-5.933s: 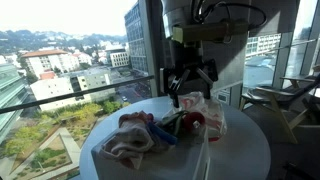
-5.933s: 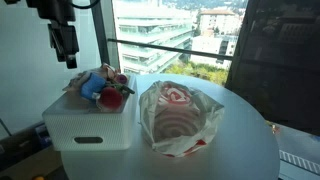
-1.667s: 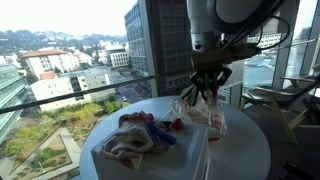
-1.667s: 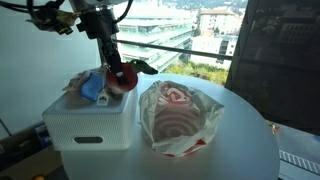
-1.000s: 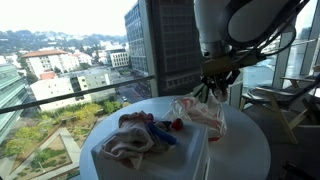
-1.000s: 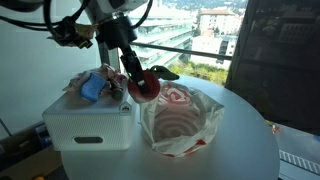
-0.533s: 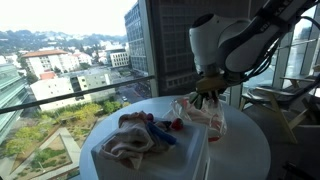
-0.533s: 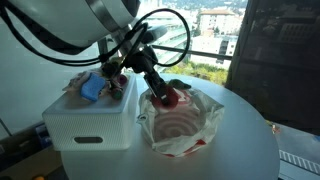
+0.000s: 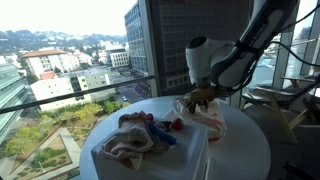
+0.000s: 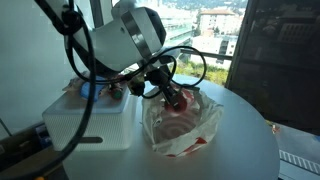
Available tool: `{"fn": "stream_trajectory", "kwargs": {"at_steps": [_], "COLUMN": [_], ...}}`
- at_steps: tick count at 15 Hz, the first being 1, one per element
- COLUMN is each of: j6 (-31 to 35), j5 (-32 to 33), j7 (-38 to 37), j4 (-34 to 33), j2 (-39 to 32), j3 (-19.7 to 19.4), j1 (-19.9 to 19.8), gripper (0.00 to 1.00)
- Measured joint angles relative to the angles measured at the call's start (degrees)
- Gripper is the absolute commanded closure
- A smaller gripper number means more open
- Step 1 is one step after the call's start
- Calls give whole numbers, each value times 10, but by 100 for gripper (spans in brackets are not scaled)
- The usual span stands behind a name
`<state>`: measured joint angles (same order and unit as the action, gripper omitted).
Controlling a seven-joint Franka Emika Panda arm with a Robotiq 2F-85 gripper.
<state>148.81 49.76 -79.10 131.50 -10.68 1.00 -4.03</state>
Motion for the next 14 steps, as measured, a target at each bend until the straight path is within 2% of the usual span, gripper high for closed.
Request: {"fn": "stream_trajectory", "kwargs": {"at_steps": [1,4,9,14], "j6": [10,14,7,-50], "j5": [0,0,0,-72], "j7": [0,0,-7,9], "j4": [-8,-19,-18,5], "j2": [-11,-29,-19,41], "j3": [-4,-17,-25,-11], "j1": [6,26,58,78], "gripper": [59,37,1,0]}}
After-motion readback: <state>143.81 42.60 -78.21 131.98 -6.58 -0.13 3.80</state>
